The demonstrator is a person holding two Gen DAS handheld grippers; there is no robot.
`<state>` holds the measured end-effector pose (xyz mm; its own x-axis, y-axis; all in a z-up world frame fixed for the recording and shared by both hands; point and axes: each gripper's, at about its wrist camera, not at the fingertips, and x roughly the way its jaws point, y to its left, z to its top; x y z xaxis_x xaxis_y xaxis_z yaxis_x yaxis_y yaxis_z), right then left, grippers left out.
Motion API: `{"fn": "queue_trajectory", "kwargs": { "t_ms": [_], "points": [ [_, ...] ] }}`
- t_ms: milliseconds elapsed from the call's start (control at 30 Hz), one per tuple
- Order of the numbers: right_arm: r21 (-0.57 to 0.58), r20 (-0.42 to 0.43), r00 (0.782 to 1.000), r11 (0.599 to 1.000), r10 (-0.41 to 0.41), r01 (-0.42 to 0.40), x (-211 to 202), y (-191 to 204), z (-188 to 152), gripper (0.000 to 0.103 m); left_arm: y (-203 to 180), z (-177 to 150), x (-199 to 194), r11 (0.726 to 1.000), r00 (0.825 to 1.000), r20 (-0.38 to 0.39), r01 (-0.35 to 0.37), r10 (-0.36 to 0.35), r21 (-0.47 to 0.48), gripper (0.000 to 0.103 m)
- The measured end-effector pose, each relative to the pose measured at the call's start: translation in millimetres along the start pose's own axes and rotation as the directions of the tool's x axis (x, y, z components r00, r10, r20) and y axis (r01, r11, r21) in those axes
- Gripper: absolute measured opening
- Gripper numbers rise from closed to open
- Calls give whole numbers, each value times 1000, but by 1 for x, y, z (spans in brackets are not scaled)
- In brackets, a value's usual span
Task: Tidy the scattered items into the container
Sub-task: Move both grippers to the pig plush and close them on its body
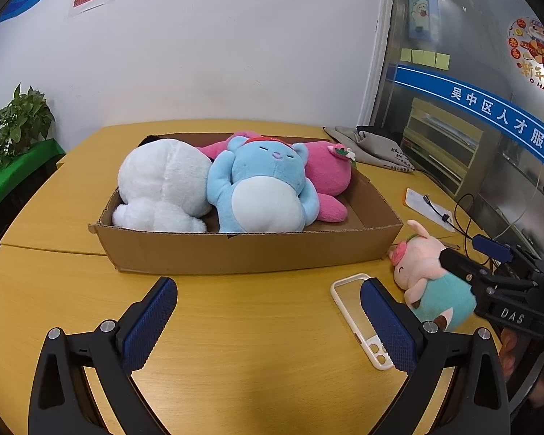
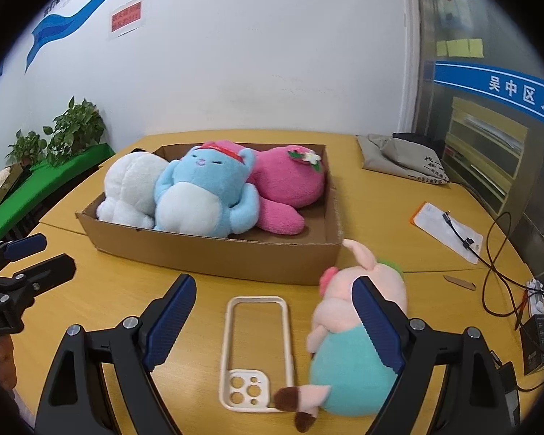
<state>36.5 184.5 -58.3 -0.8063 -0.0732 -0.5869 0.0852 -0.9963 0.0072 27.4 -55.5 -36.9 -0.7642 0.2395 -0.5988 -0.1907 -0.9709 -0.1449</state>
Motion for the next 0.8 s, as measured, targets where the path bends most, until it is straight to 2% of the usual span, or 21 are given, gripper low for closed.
{"fn": "queue_trajectory", "kwargs": {
  "t_ms": [167,300,333,367,433,500,633,733,800],
  "points": [
    [87,-39,997,993,-72,75,8,-56,-9,88,-4,-3,10,1000,1000,-22,11,-11,-3,102],
    [107,-183,973,981,-139,160,39,-93,-30,88,-7,-9,20,999,998,-47,43,-44,-21,102],
    [122,-211,971,983,-109,137,46,-98,-37,88,-8,-10,22,999,997,-54,47,-48,-21,102],
    [168,-205,978,984,-19,55,49,-101,-41,88,-9,-11,24,999,997,-60,48,-50,-22,102],
    [205,-228,968,977,103,-56,57,-97,-46,87,-11,-13,28,998,996,-72,53,-55,-26,102],
    [171,-242,959,979,148,-108,62,-82,-50,82,-12,-13,29,998,995,-78,61,-63,-23,102],
    [56,-222,972,996,74,-63,57,-53,-54,79,-17,-10,32,997,993,-87,73,-73,-12,102],
    [-15,-195,980,999,33,-36,48,-38,-60,76,-24,-3,36,994,990,-91,109,-109,-7,102],
    [-110,-169,986,994,-14,-5,41,-21,-67,76,-31,4,41,990,986,-93,140,-139,2,102]
  ]
}}
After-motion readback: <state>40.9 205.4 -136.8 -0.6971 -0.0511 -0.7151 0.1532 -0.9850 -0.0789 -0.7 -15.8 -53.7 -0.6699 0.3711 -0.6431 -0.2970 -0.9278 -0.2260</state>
